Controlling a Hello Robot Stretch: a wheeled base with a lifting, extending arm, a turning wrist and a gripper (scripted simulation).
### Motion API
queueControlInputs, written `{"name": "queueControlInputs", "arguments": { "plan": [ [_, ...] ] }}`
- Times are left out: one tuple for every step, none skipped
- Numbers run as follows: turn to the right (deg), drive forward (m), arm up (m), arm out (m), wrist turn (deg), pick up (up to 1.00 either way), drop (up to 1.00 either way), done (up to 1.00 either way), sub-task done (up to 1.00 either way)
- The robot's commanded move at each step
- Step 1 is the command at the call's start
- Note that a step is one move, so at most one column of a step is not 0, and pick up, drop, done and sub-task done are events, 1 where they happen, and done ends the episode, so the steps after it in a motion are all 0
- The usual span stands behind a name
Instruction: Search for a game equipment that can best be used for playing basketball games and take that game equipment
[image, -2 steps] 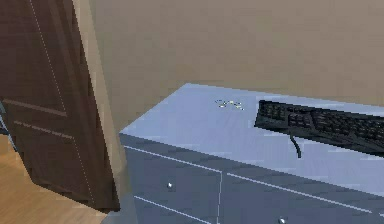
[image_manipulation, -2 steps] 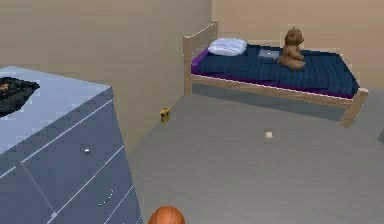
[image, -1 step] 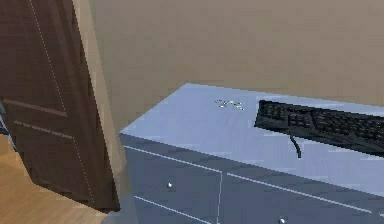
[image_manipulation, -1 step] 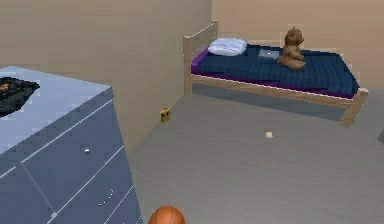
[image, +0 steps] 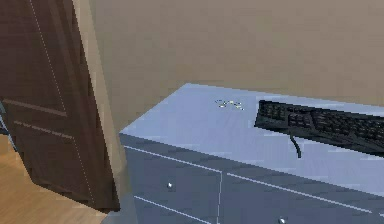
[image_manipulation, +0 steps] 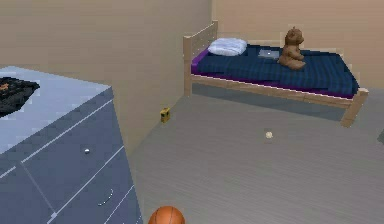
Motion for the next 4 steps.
{"name": "queueControlInputs", "arguments": {
  "plan": [
    [0.0, 0.00, 0.00, 0.00, 45.0, 0.00, 0.00, 0.00, 0.00],
    [0.0, 0.00, 0.00, 0.00, 45.0, 0.00, 0.00, 0.00, 0.00],
    [0.0, 0.00, 0.00, 0.02, 0.0, 0.00, 0.00, 0.00, 0.00],
    [0.0, 0.00, 0.00, 0.00, 9.0, 0.00, 0.00, 0.00, 0.00]
  ]
}}
